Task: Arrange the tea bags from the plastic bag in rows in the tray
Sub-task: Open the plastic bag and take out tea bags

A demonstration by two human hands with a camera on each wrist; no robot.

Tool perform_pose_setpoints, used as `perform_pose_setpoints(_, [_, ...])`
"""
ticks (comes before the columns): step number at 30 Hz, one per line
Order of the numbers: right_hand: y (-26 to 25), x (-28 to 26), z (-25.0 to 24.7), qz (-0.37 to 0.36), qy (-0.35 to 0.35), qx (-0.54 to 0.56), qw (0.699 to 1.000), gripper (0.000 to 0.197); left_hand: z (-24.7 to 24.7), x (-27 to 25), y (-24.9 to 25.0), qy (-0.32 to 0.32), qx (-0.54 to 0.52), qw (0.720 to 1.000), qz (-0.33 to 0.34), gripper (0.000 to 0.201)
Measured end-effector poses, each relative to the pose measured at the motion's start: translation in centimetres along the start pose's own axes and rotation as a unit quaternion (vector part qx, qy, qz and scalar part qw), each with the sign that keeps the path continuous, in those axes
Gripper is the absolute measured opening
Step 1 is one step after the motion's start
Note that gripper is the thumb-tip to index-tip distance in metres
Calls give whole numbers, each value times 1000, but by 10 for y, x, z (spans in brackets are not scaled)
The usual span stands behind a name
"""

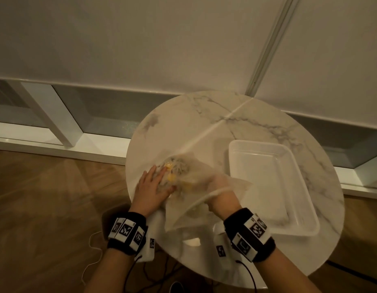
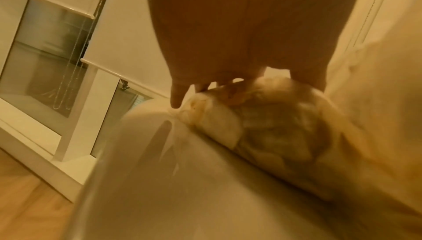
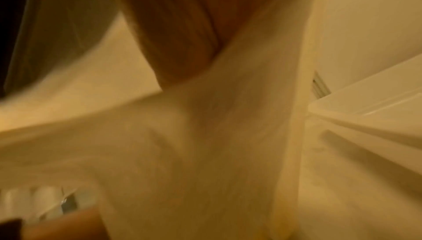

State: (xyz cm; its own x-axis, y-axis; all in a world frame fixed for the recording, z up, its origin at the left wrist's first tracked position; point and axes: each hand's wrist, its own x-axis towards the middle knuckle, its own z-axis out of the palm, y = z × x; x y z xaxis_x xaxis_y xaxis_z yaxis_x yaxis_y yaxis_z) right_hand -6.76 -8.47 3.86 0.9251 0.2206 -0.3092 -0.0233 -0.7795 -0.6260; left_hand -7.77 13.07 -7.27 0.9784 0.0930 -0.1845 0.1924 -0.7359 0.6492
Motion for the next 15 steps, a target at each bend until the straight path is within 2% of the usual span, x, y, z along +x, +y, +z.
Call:
perform_pose_setpoints(2, [6, -6, -2, -17, 22, 64, 998, 15, -2, 9, -1, 4, 17, 1000, 3, 116])
perform_pose_setpoints(4, [8, -9, -5, -49, 54, 93, 993, 24, -3, 17, 0, 2, 24, 1000, -7, 104])
perform_pose_setpoints(6, [7, -15, -10, -71, 54, 121, 989, 36, -2, 21, 5, 1, 38, 999, -23, 89])
perform_pose_setpoints(9, [9, -15, -23, -78, 57, 167, 981, 34, 1, 22, 15, 16, 74, 997, -32, 71])
perform_pose_setpoints(15, [19, -12, -67, -99, 32, 308, 946, 26, -2, 16, 28, -3, 87, 994, -66, 74])
